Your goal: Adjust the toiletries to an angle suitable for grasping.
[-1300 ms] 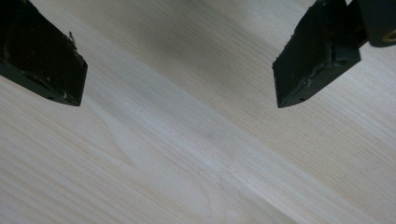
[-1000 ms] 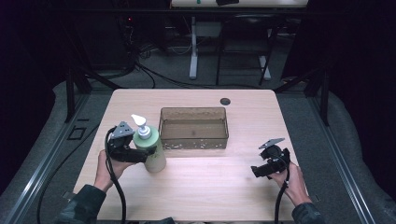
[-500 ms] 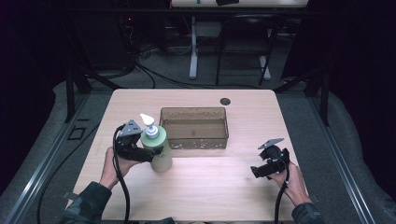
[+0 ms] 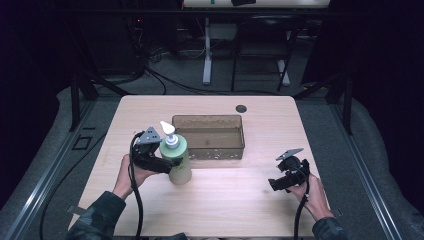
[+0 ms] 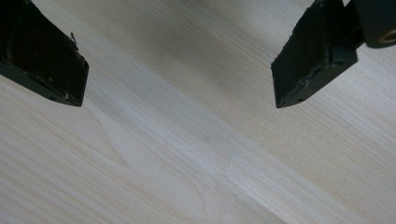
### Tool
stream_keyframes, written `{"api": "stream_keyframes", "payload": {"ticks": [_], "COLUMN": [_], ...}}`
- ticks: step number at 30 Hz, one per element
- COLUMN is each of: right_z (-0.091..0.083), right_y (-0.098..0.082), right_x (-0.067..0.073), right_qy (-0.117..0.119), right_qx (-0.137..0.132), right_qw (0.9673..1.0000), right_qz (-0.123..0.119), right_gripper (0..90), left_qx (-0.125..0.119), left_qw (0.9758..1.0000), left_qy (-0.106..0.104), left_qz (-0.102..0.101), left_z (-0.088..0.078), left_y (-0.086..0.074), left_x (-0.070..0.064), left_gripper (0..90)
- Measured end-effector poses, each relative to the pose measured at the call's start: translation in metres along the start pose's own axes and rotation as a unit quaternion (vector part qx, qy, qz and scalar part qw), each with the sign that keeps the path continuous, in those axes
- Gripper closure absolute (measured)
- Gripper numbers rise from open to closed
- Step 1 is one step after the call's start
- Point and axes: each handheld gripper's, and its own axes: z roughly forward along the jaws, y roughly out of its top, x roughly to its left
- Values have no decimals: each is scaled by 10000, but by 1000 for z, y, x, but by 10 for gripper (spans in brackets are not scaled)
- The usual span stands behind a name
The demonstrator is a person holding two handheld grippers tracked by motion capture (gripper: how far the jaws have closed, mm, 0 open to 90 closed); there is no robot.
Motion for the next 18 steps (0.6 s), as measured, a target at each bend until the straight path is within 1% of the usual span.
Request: {"api": "stream_keyframes", "payload": {"ticks": [5, 8, 10, 13, 16, 18], "right_z": [0, 0, 0, 0, -1, -1], "right_y": [0, 0, 0, 0, 0, -1], "right_x": [0, 0, 0, 0, -1, -1], "right_qy": [-10, -13, -24, -24, -24, -28], "right_qx": [-1, 3, 4, 2, -4, -10], "right_qw": [10000, 10000, 10000, 10000, 10000, 10000], "right_qz": [-19, 0, -12, -25, -25, -29], "right_gripper": [34, 35, 35, 35, 35, 35], "left_qx": [8, 67, 68, 49, -34, -129], "left_qw": [10000, 9998, 9998, 9999, 9999, 9997], "left_qy": [32, 176, 196, 109, -114, -211], "left_qz": [-11, 28, 9, 34, 45, 81], "left_z": [3, 4, 5, 3, 0, -3], "left_y": [2, 4, 4, 3, 1, 1], "left_x": [-3, -7, -8, -5, 1, 4], "left_gripper": [120, 120, 120, 118, 117, 110]}}
